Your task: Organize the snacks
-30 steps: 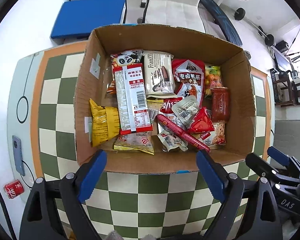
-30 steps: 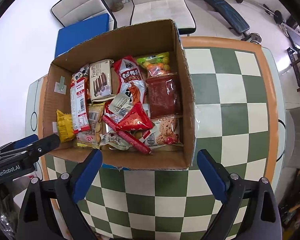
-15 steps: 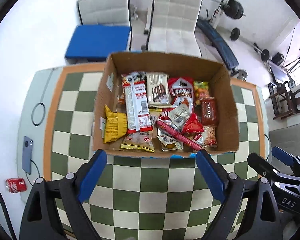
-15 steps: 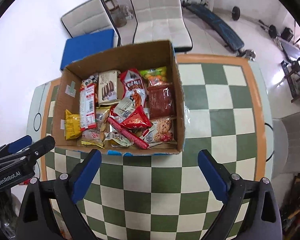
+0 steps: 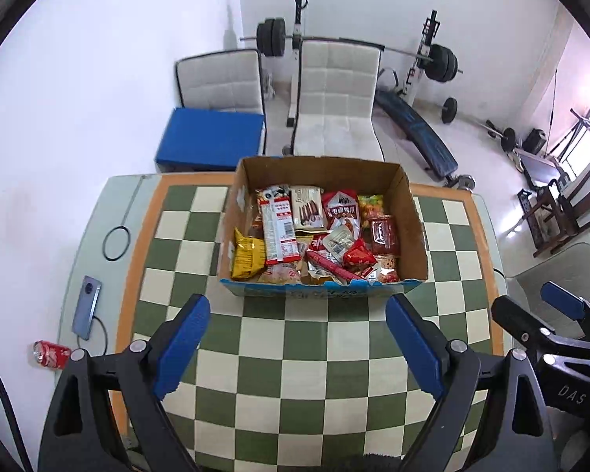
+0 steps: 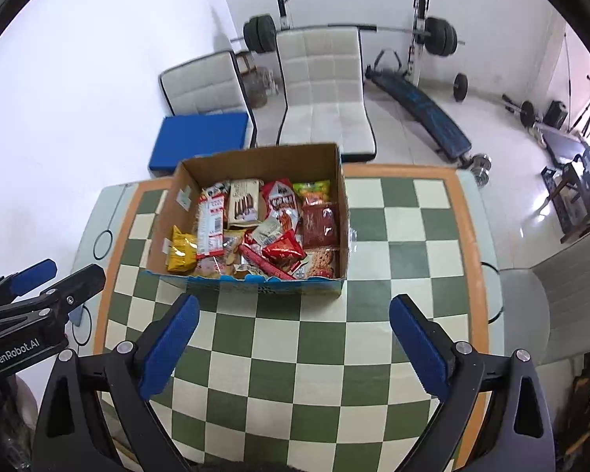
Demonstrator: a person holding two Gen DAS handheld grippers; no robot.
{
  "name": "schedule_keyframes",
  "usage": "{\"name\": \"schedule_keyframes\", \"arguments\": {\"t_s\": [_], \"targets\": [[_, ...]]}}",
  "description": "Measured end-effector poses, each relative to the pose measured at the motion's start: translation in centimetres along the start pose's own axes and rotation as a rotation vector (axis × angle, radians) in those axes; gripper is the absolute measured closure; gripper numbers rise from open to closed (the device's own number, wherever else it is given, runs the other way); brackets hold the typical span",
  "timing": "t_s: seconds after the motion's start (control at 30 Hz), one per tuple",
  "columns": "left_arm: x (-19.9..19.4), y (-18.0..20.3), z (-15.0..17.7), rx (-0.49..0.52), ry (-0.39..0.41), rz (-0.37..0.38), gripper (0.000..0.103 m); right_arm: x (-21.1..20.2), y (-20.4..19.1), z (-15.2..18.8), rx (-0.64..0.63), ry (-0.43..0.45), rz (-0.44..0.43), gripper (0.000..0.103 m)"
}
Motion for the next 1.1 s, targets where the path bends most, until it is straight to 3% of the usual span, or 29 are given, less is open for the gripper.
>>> {"name": "schedule_keyframes", "arguments": {"t_s": [0.2,0.5,0.77,1.1], "targets": [[-4.2,-0.8,2.0,0.000,0.064,-0.023,0.011,-5.3,-1.4,1.8,-0.010,0.075,-0.004,0.003],[-7.4,-1.1,4.5,-0.003,0.091,-0.031,0.011,-12.0,-3.9,4.3,-0.077,0.169,0.034,0.003],[-11.0,-1.4,4.7,-0.025,0.174,-0.041,0.011,-14.5,-4.5,5.9,-0.100,0.175,0.032,0.003],[-11.6,-1.6,3.9,-0.050,0.203,-0.038,0.011,-16.0,-4.5,5.4,-0.095,0.234,0.052,0.003]]}}
Point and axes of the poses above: each gripper's, at about its wrist camera, not at the fingertips, and x roughly the way its jaws point, y to its right, z to its underside, the point moved 3 cm from there along x, roughly the way its jaws point, and after that the axes turned 10 degrees about -z, right-handed, at the moved point
